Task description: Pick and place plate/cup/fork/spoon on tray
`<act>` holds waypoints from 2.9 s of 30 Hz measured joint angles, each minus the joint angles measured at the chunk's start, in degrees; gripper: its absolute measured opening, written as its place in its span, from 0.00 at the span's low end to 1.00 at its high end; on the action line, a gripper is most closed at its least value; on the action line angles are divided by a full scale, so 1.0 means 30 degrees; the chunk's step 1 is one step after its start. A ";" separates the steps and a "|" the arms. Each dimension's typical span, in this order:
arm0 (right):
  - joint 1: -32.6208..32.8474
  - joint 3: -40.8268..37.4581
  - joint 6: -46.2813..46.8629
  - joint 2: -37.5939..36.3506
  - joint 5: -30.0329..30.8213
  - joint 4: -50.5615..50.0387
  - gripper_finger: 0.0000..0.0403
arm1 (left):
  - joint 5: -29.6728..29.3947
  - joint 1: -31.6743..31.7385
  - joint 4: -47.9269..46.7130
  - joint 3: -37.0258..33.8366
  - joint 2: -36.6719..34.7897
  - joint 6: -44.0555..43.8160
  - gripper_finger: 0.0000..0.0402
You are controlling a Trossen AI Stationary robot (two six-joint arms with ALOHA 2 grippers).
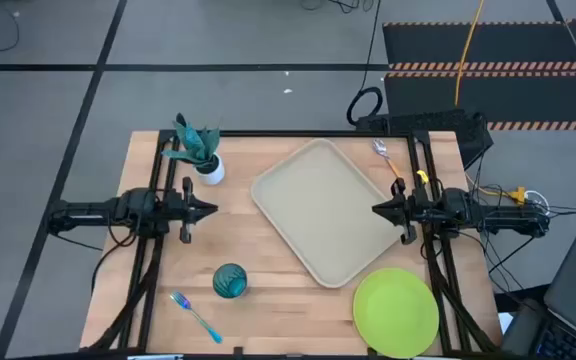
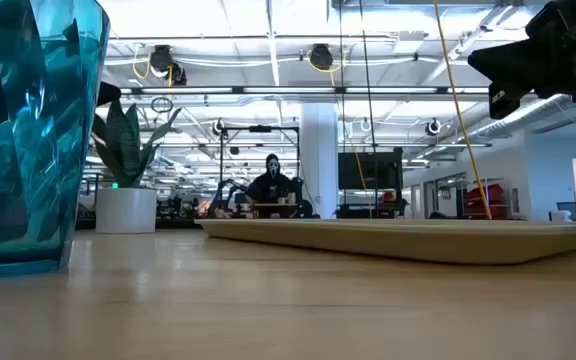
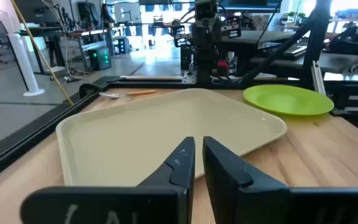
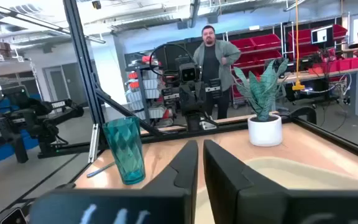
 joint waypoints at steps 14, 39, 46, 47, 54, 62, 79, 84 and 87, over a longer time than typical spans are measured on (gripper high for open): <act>0.0002 0.0007 -0.0007 0.0001 0.0002 0.0004 0.05 | -0.0004 0.0002 -0.0001 -0.0005 -0.0003 0.0000 0.09; -0.0001 0.0002 -0.0113 -0.0002 0.0006 0.0007 0.05 | -0.0007 0.0000 -0.0007 -0.0007 -0.0006 0.0000 0.09; 0.0005 0.0000 -0.2865 -0.0006 0.0013 0.0012 0.05 | -0.0006 0.0006 -0.0007 -0.0007 -0.0007 0.0000 0.09; 0.0006 0.0003 -0.2852 -0.0005 0.0013 0.0014 0.05 | -0.0007 0.0000 -0.0007 -0.0007 -0.0007 0.0000 0.09; -0.0001 0.0000 -0.1553 0.0001 0.0050 0.1201 0.05 | -0.0001 0.0006 -0.0006 -0.0006 -0.0006 0.0000 0.09; 0.0005 -0.0001 0.0956 0.0001 0.0021 0.3119 0.05 | -0.0003 0.0006 -0.0005 -0.0002 0.0000 0.0000 0.09; -0.0009 -0.0001 0.0960 0.0001 0.0094 0.1582 0.05 | 0.0003 0.0007 0.1587 -0.0004 0.0001 -0.4203 0.09; -0.0016 -0.0001 -0.1465 0.0001 0.1350 0.4515 0.05 | 0.0036 0.0000 0.3806 0.0001 0.0001 -0.7505 0.09; -0.0016 -0.0001 -0.2531 0.0001 0.2535 0.6698 0.05 | 0.0047 0.0004 0.4883 -0.0003 -0.0007 -0.8300 0.09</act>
